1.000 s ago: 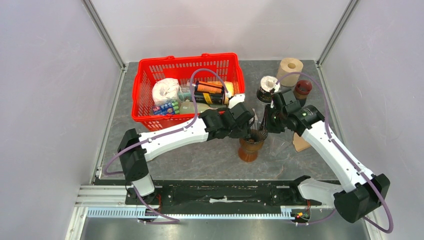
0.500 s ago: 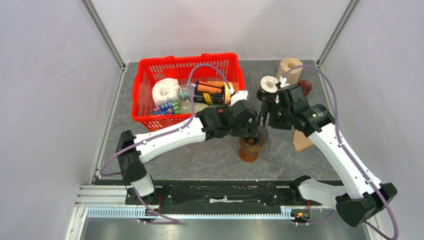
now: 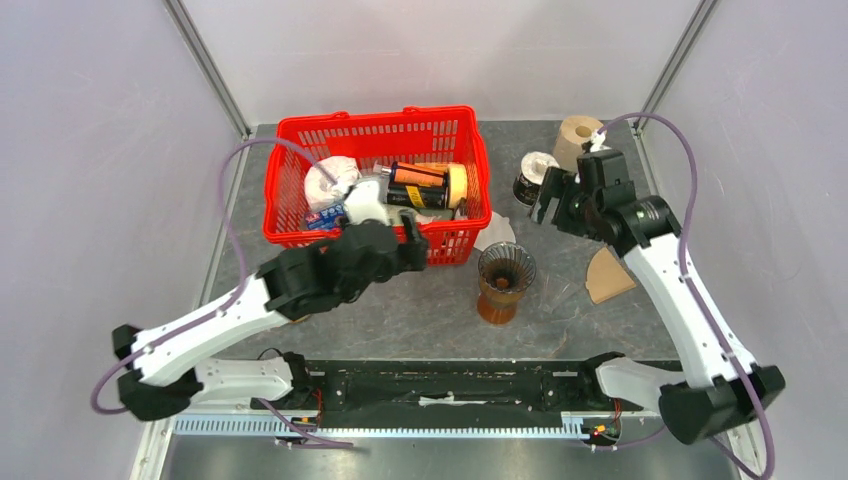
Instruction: Place the coffee filter in the dripper
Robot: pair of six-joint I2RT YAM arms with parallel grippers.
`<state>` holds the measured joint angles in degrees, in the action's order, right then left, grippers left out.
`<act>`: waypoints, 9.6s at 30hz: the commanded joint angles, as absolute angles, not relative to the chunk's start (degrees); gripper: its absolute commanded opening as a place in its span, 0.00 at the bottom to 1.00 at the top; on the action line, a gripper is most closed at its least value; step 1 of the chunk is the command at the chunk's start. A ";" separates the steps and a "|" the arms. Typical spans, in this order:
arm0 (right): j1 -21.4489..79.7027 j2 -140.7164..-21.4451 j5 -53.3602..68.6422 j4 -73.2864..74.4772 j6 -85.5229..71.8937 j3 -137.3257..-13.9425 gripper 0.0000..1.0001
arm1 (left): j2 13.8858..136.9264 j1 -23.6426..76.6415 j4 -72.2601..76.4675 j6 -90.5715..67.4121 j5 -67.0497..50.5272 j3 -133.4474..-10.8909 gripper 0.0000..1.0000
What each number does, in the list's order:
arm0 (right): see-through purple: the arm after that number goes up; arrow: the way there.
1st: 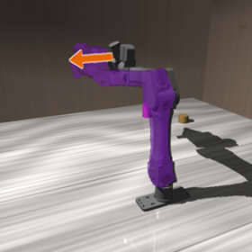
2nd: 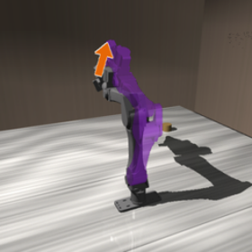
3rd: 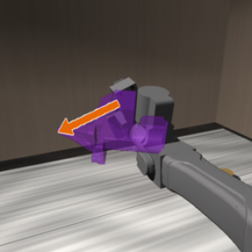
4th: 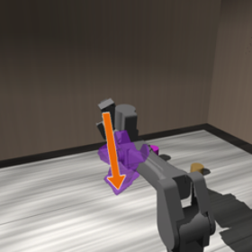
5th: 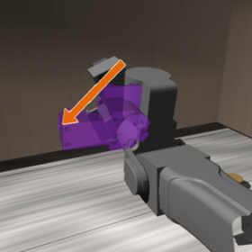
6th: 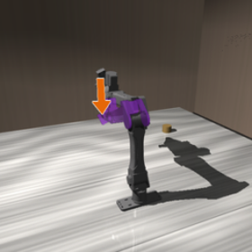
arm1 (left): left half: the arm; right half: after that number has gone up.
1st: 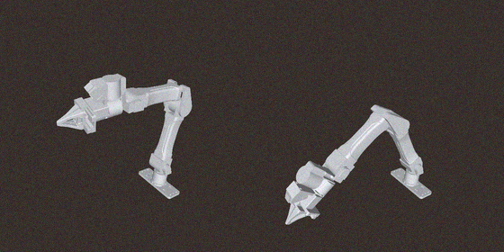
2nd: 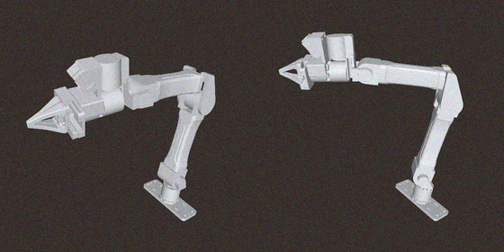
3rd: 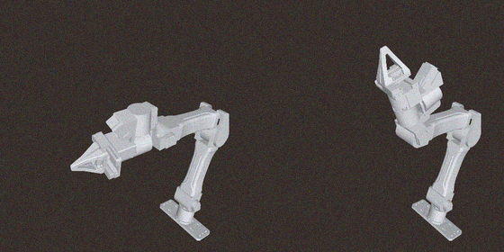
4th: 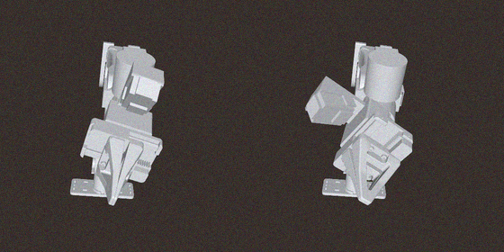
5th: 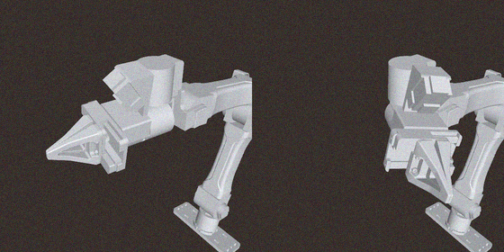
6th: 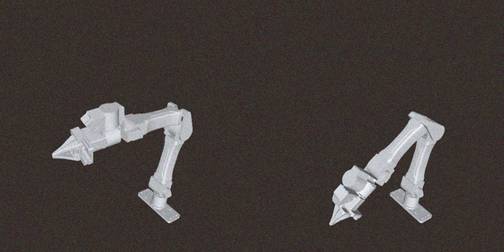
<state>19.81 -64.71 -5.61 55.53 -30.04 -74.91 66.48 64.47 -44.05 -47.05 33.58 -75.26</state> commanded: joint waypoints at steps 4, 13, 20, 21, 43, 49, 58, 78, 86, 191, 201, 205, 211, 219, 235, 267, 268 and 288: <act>12.29 -75.32 -2.96 45.69 -29.33 -74.94 0.97 | 49.02 59.66 -46.57 -53.30 43.18 -56.64 0.89; 12.51 -87.86 -1.80 31.37 -26.14 -68.92 0.97 | 34.49 59.19 -44.82 -53.28 41.18 -44.30 0.90; 15.25 -94.02 -2.65 24.00 -23.31 -66.55 0.96 | 27.25 59.19 -44.38 -53.17 41.04 -41.32 0.91; 15.54 -95.01 -3.10 23.14 -23.38 -66.54 0.96 | 26.95 59.24 -44.40 -53.30 40.95 -41.09 0.91; 22.70 -113.07 -16.70 25.23 -20.18 -72.25 0.84 | 31.48 59.24 -40.90 -52.34 39.04 -42.31 0.92; 22.74 -114.68 -17.78 26.86 -23.51 -71.47 0.71 | 31.37 59.23 -41.53 -53.30 39.09 -42.45 0.92; 22.24 -114.99 -16.35 27.07 -26.49 -70.75 0.41 | 31.20 59.23 -42.05 -54.04 39.00 -42.77 0.92; 22.15 -81.05 -17.31 30.16 -23.20 -67.44 0.02 | 33.47 59.22 -37.21 -49.20 33.44 -43.92 0.93; 22.07 -64.55 -3.35 34.46 -23.44 -68.23 0.07 | 35.83 59.24 -26.61 -42.16 24.16 -45.40 0.93; 27.07 -42.95 27.98 24.68 -18.44 -52.62 0.97 | 65.09 57.30 -13.44 -15.38 -1.69 -67.45 0.02; 27.07 -43.50 30.82 23.13 -19.59 -52.21 0.97 | 67.73 57.30 -14.58 -17.18 -0.84 -68.87 0.02; 27.02 -42.98 26.45 23.17 -20.03 -52.16 0.97 | 67.46 57.30 -13.71 -15.35 -5.76 -68.10 0.02; 27.02 -40.88 18.49 27.70 -18.14 -54.15 0.97 | 65.13 57.30 -12.04 -13.77 -8.68 -65.65 0.02; 27.07 -34.74 4.42 29.01 -19.18 -54.66 0.97 | 63.91 57.30 -13.10 -12.49 -9.23 -64.95 0.02; 27.07 -37.18 15.93 21.65 -20.39 -54.65 0.97 | 64.72 57.30 -12.84 -11.62 -12.14 -64.84 0.02; 27.10 -37.75 19.45 24.78 -20.73 -56.60 0.97 | 65.18 57.26 -14.15 -12.92 -10.64 -65.65 0.02; 27.07 -37.80 19.51 24.92 -20.74 -56.71 0.97 | 65.24 57.30 -14.23 -13.00 -10.57 -65.65 0.02; 27.07 -39.03 21.31 28.33 -21.26 -57.52 0.97 | 66.22 57.30 -14.85 -13.28 -9.95 -66.27 0.02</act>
